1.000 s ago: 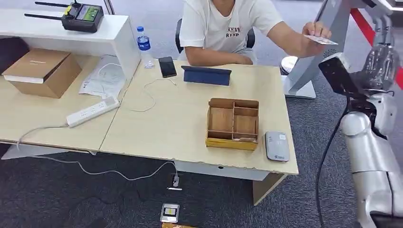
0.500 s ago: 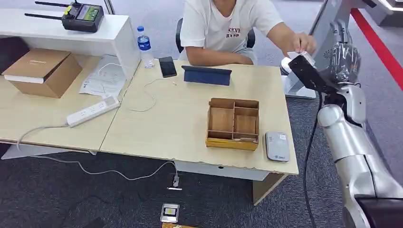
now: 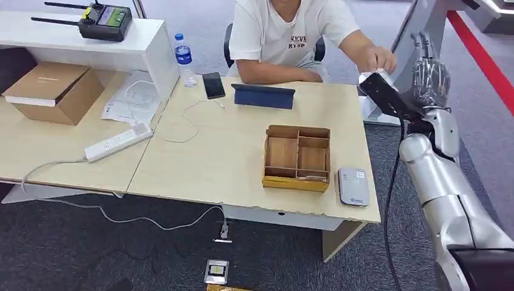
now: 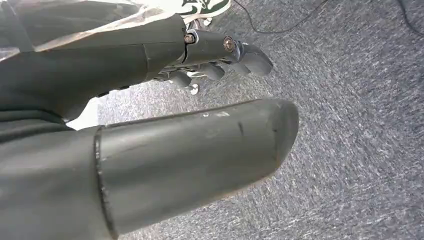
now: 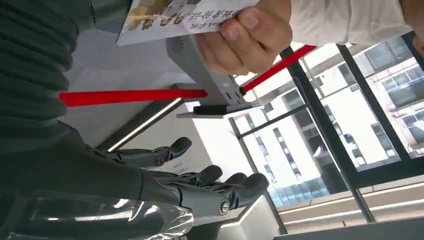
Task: Pass the card to the sensor for recognition and then transmit it.
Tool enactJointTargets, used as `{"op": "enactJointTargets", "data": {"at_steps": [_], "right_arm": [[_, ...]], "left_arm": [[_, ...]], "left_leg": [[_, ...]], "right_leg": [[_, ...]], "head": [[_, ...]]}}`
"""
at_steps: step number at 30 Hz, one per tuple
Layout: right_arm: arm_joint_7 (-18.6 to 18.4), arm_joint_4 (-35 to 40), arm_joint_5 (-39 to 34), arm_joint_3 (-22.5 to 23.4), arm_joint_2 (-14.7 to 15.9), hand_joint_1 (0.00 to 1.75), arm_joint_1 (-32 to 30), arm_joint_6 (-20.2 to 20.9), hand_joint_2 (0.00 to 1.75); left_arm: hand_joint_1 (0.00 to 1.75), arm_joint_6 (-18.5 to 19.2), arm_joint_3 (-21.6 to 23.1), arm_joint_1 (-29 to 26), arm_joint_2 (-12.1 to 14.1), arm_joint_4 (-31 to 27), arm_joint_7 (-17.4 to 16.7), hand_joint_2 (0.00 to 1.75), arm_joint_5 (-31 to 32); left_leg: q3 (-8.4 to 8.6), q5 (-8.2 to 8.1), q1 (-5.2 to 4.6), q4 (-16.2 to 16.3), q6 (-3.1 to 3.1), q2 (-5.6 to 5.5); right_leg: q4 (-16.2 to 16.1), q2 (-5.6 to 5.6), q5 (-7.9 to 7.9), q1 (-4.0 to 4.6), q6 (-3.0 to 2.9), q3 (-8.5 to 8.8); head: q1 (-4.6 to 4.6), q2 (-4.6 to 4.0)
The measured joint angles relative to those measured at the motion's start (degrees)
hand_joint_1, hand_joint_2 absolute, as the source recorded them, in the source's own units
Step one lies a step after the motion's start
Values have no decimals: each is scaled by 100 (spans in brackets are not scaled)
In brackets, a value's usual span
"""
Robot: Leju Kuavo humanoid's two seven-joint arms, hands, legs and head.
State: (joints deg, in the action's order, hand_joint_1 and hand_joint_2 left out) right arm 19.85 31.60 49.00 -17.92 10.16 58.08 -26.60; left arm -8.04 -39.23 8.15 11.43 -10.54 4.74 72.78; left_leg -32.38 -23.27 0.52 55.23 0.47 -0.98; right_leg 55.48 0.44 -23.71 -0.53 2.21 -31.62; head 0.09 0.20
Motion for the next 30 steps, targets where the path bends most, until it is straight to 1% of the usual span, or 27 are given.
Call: {"op": "enactJointTargets", "data": {"at_steps": [10, 22, 30], "right_arm": [[72, -212, -179, -79, -114, 175, 94, 103, 175], [107, -306, -212, -90, -155, 175, 136, 118, 175], [125, -336, -280, -103, -170, 175, 163, 208, 175]], "left_arm": [[0, 17, 0, -1, -2, 0, -50, 0, 11], [0, 20, 0, -2, -2, 0, -55, 0, 28], [0, 20, 0, -3, -2, 0, -46, 0, 63]], "left_leg": [[0, 0, 0, 0, 0, 1], [0, 0, 0, 0, 0, 0], [0, 0, 0, 0, 0, 1]], "right_leg": [[0, 0, 0, 0, 0, 0], [0, 0, 0, 0, -1, -1], [0, 0, 1, 0, -1, -1]], "head": [[0, 0], [0, 0], [2, 0]]}}
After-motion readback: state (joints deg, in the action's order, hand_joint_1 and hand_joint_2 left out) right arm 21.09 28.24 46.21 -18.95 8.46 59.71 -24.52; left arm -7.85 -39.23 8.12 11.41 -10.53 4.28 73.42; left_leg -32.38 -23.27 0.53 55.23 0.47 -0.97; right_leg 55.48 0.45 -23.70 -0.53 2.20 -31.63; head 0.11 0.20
